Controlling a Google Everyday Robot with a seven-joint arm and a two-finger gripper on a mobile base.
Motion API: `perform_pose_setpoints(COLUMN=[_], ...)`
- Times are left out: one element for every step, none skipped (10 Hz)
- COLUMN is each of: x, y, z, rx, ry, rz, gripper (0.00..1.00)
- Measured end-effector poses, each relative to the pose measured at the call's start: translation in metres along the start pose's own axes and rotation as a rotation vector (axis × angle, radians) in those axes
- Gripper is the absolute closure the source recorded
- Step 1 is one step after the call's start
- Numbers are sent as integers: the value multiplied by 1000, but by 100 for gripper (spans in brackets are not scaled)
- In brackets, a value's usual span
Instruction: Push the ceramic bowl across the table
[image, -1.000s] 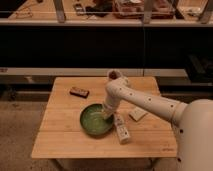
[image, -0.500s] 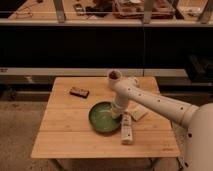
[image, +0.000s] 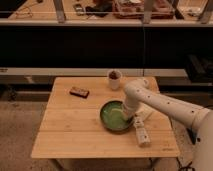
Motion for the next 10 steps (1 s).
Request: perform_pose_setpoints(x=[-6,-14,-21,-25,-30,-37,-40,-43,-45,-45], y=[9,20,31,37,42,46,47,47,48,47], z=[0,-2,-6,-8,-8,-7,-5,-3,-1,-1], rx=[-13,-26,-37,-44,-50,-54,-53,-49,-46,-35], ry=[-8,-11,-13,-15,-19,-28,-34,-42,-46,-38], rz=[15,39,67,82,97,110,117,130,142,150], gripper=[100,100,100,100,100,100,100,100,98,95])
